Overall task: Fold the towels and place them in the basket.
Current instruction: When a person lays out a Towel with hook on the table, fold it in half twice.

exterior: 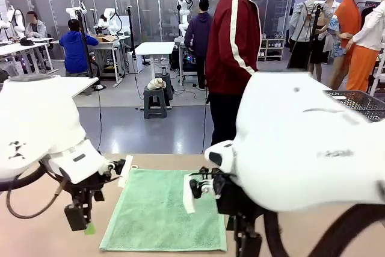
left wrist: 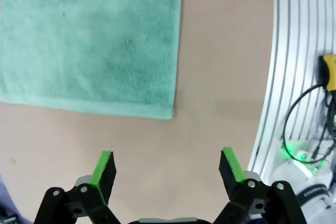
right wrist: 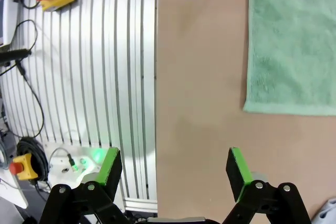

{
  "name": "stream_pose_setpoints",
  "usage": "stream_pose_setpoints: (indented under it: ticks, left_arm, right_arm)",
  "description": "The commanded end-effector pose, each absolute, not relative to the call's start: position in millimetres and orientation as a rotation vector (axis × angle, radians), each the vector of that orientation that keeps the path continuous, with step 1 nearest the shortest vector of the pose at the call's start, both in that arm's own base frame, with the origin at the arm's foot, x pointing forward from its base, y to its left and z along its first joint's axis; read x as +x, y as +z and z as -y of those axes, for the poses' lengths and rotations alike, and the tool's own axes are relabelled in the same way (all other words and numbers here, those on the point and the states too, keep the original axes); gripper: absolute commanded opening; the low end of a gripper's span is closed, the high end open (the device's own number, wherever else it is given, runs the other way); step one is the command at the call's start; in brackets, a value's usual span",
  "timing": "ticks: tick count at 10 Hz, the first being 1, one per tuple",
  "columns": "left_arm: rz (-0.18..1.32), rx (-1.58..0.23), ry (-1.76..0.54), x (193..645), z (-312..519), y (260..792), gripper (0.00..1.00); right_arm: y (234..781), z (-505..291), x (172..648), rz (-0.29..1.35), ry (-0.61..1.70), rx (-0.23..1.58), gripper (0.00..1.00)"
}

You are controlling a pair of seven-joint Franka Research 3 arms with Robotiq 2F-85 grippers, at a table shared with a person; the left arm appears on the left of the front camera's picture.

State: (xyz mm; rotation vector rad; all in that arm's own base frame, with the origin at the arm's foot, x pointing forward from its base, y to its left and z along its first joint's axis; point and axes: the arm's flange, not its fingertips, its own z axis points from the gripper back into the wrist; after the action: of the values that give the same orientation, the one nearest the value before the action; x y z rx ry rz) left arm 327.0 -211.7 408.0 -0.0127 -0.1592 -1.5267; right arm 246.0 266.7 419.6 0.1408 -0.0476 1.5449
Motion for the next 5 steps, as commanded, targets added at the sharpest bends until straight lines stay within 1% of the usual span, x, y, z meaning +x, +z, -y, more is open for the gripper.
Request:
stream_pose_setpoints:
  ticks: [1, 4, 5]
  left_arm:
    - [0.173, -0.01, -1.504, 316.7, 220.5, 380.8, 1.0]
    - [0.121, -0.014, -1.525, 315.6, 227.8, 354.0, 1.0]
    - [0.126, -0.011, -1.535, 313.6, 227.8, 352.6, 1.0]
  right_arm:
    - [375.2, -263.9, 225.2, 0.093, 1.495, 0.089, 1.0]
    - [352.6, -263.7, 226.9, 0.15, 1.517, 0.018, 1.0]
    - [350.2, -264.4, 227.1, 0.14, 1.539, 0.031, 1.0]
